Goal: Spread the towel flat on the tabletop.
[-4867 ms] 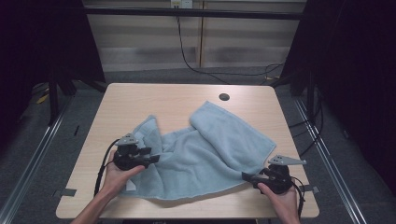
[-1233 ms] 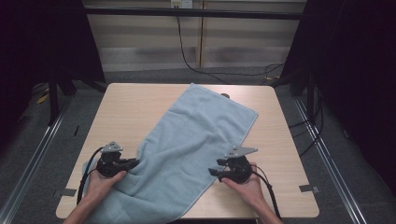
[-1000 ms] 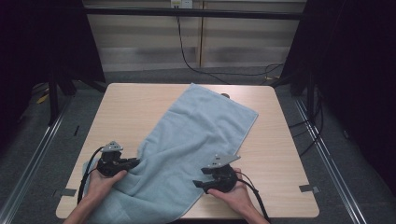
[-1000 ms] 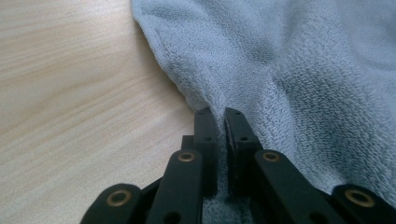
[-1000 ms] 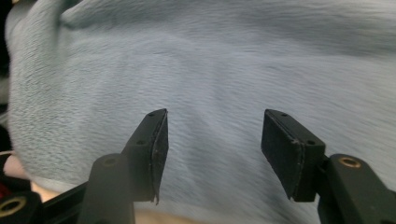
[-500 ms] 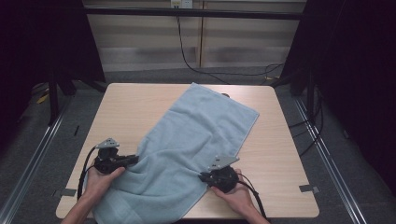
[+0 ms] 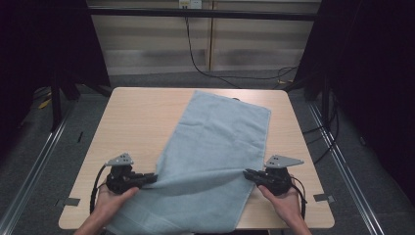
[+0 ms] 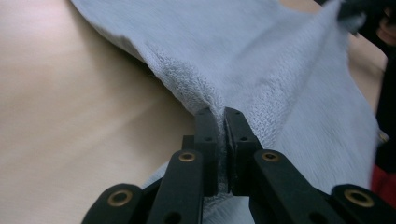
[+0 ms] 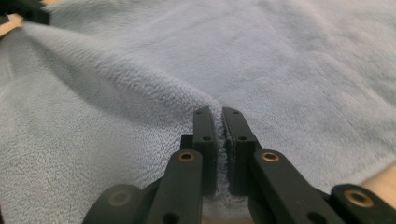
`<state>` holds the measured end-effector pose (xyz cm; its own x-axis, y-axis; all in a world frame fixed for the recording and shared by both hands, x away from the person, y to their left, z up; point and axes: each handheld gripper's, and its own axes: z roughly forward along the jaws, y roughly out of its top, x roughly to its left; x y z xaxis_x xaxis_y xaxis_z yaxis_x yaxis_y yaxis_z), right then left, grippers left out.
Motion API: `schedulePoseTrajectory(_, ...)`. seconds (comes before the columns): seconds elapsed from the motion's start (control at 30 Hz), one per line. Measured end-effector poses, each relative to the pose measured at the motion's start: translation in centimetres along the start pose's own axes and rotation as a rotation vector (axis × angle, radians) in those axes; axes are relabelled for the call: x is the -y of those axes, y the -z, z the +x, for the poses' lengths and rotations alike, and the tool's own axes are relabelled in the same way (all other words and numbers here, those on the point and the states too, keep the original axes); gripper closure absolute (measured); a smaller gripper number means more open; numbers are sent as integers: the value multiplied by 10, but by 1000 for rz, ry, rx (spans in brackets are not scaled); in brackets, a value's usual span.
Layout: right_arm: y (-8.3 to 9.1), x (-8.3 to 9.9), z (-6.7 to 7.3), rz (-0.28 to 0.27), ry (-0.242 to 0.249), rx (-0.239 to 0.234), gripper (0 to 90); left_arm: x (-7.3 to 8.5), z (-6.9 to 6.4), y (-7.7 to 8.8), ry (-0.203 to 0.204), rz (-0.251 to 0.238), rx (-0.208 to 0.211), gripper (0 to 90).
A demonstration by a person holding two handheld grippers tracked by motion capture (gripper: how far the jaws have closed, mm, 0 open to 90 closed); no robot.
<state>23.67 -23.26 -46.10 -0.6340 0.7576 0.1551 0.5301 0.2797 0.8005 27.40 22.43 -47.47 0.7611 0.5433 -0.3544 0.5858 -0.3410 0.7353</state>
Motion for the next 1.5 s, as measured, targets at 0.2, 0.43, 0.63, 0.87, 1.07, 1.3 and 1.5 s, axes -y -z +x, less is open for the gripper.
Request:
schedulePoseTrajectory(0.2,7,22,2,55,-2,-5,849,21,-23,-3,-21,55,46,854)
schedulePoseTrajectory(0.43,13,31,10,53,-3,-43,685,23,-23,15,-23,-3,49,761)
schedulePoseTrajectory(0.63,22,24,6,9,-24,-41,613,-1,-13,13,-51,-53,4,641)
schedulePoseTrajectory(0.87,11,25,7,45,-19,-21,607,-48,10,-19,-87,-37,-25,607)
schedulePoseTrajectory(1.07,24,37,36,36,-3,-128,661,-42,24,-73,-158,133,-70,599)
schedulePoseTrajectory(1.3,-1,49,44,151,-6,-98,427,-30,18,-72,-261,117,-153,652)
schedulePoseTrajectory(1.5,-22,41,58,187,154,-1,486,-24,24,-61,-240,110,-178,845)
